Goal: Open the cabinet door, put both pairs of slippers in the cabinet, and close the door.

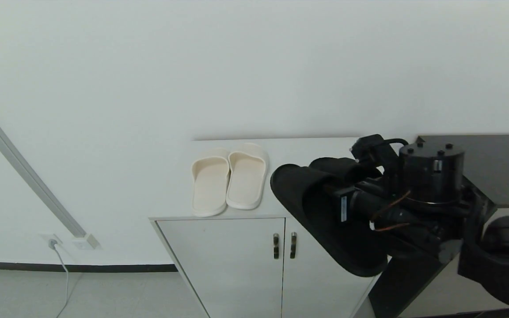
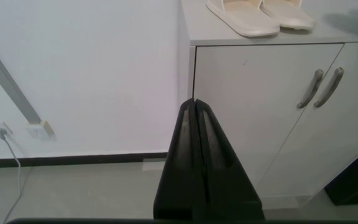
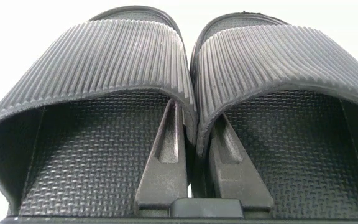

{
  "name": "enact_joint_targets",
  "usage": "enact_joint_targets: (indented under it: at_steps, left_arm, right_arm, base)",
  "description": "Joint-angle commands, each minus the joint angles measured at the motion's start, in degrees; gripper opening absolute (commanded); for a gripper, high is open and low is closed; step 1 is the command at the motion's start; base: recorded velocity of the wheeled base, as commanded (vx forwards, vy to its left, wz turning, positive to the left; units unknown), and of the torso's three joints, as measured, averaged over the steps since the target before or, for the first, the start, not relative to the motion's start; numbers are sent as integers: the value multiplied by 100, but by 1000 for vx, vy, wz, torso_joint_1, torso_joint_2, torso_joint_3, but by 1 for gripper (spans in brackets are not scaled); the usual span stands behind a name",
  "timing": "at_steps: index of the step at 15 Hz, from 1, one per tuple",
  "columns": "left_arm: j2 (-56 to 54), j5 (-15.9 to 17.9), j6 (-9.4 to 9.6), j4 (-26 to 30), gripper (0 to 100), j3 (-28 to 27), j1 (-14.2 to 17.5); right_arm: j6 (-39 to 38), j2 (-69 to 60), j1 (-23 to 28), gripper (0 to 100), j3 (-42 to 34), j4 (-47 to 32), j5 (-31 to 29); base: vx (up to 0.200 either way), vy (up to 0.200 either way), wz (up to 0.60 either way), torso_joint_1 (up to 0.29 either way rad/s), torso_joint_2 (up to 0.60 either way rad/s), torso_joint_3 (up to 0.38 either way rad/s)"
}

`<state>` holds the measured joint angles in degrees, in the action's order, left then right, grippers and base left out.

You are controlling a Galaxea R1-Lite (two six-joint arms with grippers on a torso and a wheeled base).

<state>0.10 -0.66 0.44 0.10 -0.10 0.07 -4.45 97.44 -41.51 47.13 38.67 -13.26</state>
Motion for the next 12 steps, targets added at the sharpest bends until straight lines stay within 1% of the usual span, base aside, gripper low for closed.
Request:
enact_joint_targets:
  at_steps: [1,2,4,10,12]
  left_arm:
    - [-1,-4,0,-1,0,1,1]
    - [-1,-4,0,-1,0,1,1]
    - [-1,-4,0,-1,0,1,1]
    - [-1,-4,0,-1,0,1,1]
    - [-1,-4,0,-1,0,1,1]
  right_arm:
    - [41,-937,-244,0,-705,9,342]
    - [49,-1060,-252,0,-819,0,597]
    - [58,-1122,-261,0,-916,0,852]
    - [58,-981,-288,0,-978,9,825]
    - [67,-972,-288,0,-995,9,817]
  base:
    - [0,0,0,0,0,0]
    - [0,0,0,0,0,0]
    - [0,0,0,0,0,0]
    - [0,0,0,0,0,0]
    - [-200,0,0,7,2,-2]
